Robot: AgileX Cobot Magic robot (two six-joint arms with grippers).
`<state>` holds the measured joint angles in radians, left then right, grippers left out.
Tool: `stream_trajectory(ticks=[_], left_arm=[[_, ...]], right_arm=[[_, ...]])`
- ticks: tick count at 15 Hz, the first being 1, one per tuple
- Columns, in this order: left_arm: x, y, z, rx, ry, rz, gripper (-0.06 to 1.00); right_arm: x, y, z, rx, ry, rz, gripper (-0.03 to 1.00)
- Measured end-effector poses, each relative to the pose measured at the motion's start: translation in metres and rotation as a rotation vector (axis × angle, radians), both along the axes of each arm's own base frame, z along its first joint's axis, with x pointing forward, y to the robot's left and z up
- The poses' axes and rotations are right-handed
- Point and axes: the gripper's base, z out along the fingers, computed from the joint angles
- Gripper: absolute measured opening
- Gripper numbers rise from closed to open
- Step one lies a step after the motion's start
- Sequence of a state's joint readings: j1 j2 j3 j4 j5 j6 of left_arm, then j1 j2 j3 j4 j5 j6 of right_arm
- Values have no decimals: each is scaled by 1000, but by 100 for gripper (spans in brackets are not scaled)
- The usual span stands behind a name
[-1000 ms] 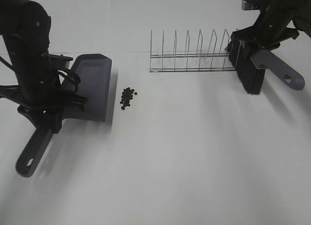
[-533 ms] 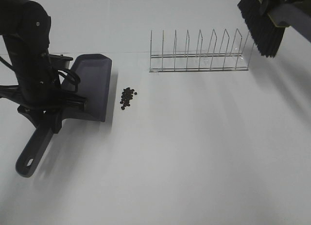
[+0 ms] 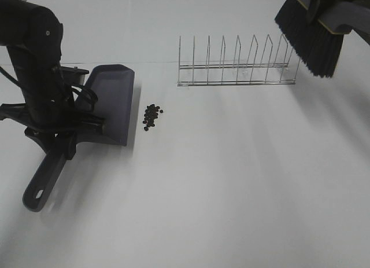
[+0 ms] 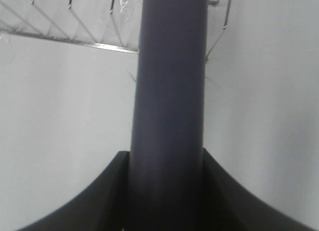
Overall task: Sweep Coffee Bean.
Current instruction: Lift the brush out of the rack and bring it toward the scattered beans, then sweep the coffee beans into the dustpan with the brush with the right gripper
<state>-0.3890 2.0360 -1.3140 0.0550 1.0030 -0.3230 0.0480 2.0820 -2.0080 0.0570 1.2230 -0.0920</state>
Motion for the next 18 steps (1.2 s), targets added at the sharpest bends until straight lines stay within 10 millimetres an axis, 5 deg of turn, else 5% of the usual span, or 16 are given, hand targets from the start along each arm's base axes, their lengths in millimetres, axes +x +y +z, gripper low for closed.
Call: stream_trajectory(ticks=[3, 10, 11, 18], left_arm=[[-1, 0, -22, 29, 61, 3, 27], [7, -7, -43, 38, 91, -4, 27], [8, -14, -45, 48, 100, -25, 27], [8, -16, -46, 53, 104, -36, 27]], right_arm=[[-19, 41, -24, -55, 99, 34, 27], [-25, 113, -121, -154, 158, 73, 27], [-27, 139, -142, -176, 167, 136, 27], [-40, 254, -164, -119, 174, 387, 27]])
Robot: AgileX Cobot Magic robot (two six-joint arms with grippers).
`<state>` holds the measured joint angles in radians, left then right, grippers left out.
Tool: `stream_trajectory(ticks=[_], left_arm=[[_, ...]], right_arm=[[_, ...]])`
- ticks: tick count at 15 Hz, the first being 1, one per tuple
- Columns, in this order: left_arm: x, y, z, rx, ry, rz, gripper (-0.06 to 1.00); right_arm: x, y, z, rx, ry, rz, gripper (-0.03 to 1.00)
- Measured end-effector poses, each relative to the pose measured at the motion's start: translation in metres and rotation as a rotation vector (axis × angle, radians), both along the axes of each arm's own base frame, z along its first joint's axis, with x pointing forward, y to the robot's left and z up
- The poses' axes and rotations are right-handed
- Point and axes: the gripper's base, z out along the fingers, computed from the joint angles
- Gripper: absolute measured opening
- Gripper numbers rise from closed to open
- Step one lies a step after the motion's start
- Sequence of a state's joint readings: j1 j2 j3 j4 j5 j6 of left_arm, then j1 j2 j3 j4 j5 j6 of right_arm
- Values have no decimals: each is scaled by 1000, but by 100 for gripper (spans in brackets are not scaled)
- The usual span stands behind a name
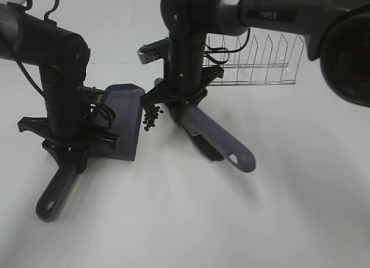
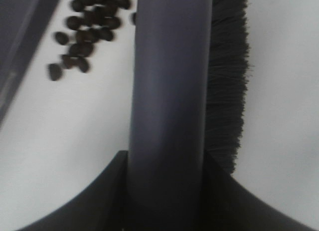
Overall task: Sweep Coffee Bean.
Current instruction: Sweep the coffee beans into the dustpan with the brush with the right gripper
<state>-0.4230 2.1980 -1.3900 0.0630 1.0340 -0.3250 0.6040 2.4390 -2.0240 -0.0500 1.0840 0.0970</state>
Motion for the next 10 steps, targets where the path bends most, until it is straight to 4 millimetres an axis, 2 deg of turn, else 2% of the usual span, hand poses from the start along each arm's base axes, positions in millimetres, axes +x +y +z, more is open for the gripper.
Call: stream_trajectory(ticks=[2, 5, 7, 10], left_arm=[[0, 0, 0, 0, 0, 0, 27], [0, 0, 0, -1, -2, 0, 27], [0, 0, 0, -1, -1, 1, 27], [0, 0, 0, -1, -1, 1, 27]], right_arm=[[-7, 22, 1, 55, 20, 52, 27], [-14, 46, 26, 121, 5, 107, 27], [-12, 49, 47, 119, -23, 112, 27], [3, 41, 75, 30, -193, 121, 27]])
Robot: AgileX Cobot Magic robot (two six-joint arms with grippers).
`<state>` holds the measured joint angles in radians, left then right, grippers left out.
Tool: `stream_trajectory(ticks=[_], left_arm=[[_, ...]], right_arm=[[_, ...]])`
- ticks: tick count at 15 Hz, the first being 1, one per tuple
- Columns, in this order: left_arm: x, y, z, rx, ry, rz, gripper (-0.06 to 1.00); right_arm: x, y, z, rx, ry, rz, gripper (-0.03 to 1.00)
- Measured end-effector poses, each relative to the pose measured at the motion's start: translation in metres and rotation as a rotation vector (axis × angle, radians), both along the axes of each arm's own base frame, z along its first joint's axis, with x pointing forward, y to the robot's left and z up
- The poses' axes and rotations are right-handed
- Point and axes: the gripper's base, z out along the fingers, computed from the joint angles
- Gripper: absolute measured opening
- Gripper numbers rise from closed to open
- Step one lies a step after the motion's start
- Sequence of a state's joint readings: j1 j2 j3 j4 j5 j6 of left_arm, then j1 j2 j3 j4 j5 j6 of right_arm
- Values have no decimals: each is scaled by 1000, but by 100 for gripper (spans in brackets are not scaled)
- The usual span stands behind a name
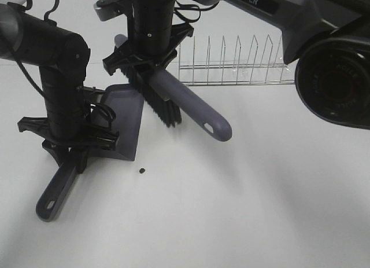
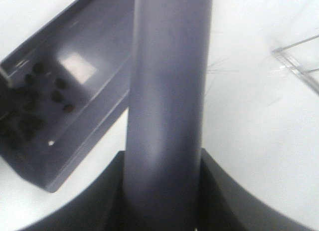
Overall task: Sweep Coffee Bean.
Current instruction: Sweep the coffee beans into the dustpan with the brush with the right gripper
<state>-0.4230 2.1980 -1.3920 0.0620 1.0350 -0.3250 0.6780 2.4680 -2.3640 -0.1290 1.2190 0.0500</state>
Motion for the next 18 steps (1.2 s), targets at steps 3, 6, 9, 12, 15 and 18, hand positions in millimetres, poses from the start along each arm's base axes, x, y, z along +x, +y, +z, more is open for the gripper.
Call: stream_trajectory(ticks=[3, 6, 9, 12, 15, 18], left_arm=[[0, 0, 0, 2, 4, 0, 27], [-3, 2, 0, 28, 33, -12, 27], [-7, 4, 0, 54, 85, -11, 27], [-19, 10, -4, 82, 146, -9, 27], [-42, 7, -5, 108, 186, -26, 27], [-61, -7, -6, 134, 210, -69, 27]], right_arm=[[8, -16, 20, -30, -67, -25, 27], [17, -62, 43, -4, -49, -130, 27], [10, -106, 33, -21, 75, -238, 27], [-10, -113, 19, -46, 172, -270, 27], [-24, -117, 6, -15, 221, -321, 27], [-35, -108, -24, 131, 285, -375, 27]])
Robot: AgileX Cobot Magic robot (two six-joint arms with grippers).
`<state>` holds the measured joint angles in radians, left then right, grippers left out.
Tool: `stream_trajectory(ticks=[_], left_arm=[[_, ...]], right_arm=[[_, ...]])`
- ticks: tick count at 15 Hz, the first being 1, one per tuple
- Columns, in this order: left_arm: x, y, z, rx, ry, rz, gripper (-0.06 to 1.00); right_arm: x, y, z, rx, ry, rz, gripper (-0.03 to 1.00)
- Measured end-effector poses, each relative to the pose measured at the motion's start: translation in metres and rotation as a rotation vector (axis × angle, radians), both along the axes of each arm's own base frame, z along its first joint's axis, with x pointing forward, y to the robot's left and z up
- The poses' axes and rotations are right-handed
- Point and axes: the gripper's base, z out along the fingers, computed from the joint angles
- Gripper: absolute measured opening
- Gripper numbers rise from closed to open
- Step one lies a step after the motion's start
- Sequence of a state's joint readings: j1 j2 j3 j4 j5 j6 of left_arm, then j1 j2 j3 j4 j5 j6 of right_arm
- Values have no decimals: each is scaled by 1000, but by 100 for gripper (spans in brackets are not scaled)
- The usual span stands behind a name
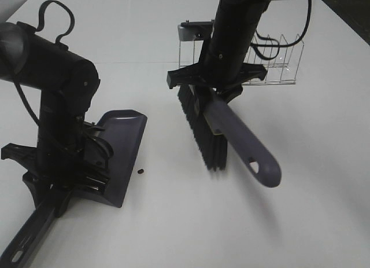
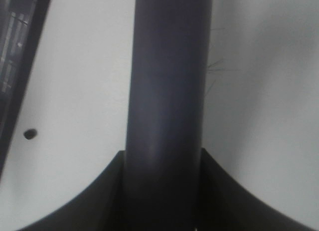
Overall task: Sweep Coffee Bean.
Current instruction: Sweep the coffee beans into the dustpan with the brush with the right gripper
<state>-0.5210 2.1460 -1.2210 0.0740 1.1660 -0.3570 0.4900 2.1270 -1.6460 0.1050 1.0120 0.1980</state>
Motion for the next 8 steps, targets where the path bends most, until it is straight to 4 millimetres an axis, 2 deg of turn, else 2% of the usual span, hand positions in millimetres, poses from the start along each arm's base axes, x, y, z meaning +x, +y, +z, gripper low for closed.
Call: stream_trajectory(ticks=[2, 3, 4, 5, 7, 8], left_arm=[[-3, -4, 0, -2, 4, -5, 27], [-3, -4, 0, -2, 4, -5, 27], [-3, -4, 0, -2, 5, -4, 27], [-3, -4, 0, -6, 7, 0, 27], [-3, -4, 0, -7, 7, 2, 27], [-3, -4, 0, -7, 7, 2, 27]], right_arm=[[-5, 9, -15, 86, -9, -37, 27], [-10, 24, -16, 113, -44, -12, 27], [-12, 30, -17, 120, -53, -2, 27], [-21, 52, -24, 135, -67, 41, 27], [-31, 77, -38, 147, -44, 82, 27], [-32, 89, -36, 173, -59, 103, 27]])
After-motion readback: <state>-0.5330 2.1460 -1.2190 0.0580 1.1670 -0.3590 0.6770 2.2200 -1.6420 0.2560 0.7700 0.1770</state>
